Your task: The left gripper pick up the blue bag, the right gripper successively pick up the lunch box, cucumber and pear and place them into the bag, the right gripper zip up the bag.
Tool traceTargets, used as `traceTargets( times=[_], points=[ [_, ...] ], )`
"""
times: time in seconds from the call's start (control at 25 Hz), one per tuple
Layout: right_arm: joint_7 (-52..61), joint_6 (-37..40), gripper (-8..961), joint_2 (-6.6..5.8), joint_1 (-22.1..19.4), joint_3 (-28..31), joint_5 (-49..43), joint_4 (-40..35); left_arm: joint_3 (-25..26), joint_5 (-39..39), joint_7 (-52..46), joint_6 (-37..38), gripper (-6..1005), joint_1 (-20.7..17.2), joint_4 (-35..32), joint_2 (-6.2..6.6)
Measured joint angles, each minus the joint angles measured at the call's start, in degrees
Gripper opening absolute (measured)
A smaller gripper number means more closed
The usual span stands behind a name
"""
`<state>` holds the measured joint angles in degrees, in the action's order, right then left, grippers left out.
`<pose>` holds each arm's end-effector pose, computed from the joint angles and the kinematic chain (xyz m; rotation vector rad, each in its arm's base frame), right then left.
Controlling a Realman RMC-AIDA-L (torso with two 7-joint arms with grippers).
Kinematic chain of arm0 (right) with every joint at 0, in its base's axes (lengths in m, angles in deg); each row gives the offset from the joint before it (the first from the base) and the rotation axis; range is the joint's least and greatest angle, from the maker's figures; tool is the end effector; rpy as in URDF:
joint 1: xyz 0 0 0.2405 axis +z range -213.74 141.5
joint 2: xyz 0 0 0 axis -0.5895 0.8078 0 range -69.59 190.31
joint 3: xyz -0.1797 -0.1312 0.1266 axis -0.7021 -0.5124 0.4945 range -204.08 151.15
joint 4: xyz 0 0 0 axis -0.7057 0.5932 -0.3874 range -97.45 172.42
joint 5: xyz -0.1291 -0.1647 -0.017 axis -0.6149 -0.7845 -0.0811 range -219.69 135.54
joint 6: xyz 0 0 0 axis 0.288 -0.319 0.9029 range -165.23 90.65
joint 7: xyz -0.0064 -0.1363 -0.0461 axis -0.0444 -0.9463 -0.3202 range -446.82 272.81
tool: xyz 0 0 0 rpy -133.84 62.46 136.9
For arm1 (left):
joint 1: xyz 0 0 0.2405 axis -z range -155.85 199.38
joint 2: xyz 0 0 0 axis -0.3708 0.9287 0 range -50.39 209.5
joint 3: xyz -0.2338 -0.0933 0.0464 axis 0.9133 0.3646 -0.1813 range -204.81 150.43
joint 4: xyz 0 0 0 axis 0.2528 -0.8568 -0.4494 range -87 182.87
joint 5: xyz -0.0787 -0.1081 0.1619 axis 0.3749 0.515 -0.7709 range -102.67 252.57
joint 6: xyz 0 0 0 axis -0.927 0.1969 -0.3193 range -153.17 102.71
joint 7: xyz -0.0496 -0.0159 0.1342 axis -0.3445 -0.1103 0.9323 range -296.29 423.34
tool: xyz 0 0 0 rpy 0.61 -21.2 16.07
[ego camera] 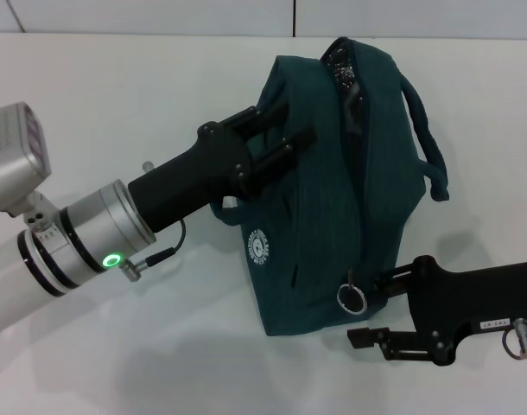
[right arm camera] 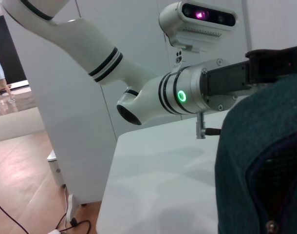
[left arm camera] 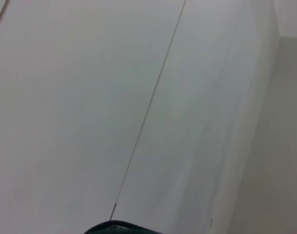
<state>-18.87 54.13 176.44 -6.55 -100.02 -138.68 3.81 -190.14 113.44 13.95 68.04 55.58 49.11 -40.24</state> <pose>0.2322 0.2892 -0.0492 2.9895 -0.2004 -0.6701 -0.2344 0.2982 -0.0553 -2.3443 -0.6244 -1.3656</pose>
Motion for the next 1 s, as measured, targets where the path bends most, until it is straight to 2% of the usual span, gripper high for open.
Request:
traceTargets(
  times=[0.4,0.48,0.72,1.0],
  points=[
    [-2.8,-2.2,352,0.06,-0.5,0.0,1.7,0.4,0.0,0.0,0.0,0.2,608,-0.2,-0.2,0.00],
    [-4.4,-1.9,134,-0.03,-0.8,0.0,2.8,0.7,0.0,0.0,0.0,0.2,611,-0.2,-0.2,0.00],
    [-10.3,1.2,16,-0.26,-1.9,0.0,5.3,0.9,0.0,0.1,-0.1,0.5,619,-0.4,-1.4,0.09],
    [-15.9,3.8,16,-0.41,-2.5,0.5,6.1,1.0,0.0,1.4,-1.7,1.5,630,-1.1,-1.6,0.08]
  ],
)
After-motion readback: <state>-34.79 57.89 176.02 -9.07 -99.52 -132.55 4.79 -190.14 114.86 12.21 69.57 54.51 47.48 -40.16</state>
